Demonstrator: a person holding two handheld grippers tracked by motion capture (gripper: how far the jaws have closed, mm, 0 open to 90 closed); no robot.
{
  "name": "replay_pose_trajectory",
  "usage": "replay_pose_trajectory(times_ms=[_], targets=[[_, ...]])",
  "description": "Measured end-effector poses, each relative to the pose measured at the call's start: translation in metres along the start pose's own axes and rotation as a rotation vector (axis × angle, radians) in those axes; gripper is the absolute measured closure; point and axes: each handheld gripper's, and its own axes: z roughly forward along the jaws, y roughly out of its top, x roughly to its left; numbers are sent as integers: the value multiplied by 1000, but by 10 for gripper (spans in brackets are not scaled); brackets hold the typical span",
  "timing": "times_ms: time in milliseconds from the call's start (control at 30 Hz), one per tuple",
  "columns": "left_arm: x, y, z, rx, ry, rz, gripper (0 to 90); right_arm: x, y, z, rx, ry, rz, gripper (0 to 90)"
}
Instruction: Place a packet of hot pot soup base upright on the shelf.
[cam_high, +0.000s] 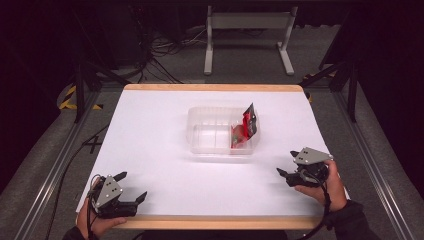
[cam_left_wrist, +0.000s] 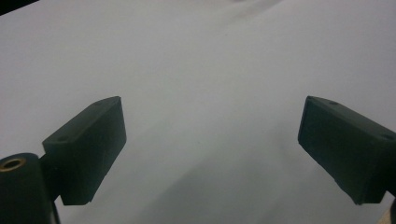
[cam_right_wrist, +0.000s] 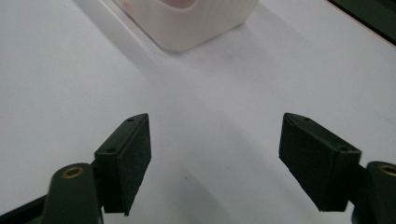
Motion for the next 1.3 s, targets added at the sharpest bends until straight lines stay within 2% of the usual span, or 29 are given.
replay_pose_trajectory(times_ms=[167, 267, 467, 733, 933, 1133, 1300], targets=[[0, 0, 0, -1, 0, 2, 84, -5, -14, -6, -24, -15, 15, 225], [-1, 0, -1, -6, 0, 1, 84, -5, -22, -10, -27, -45, 17, 213], [0, 1, -2, -6, 4, 2, 84, -6, -36, -15, -39, -47, 35, 200], [4, -1, -7, -25, 19, -13, 83, -7, -54, -24, -70, -51, 97, 189], [6, -1, -8, -27, 21, -15, 82, -8, -63, -31, -109, -68, 157, 189], [8, -2, -10, -33, 23, -22, 81, -7, -68, -34, -133, -82, 179, 189], [10, -3, -11, -33, 24, -23, 79, -5, -71, -36, -139, -92, 178, 190]])
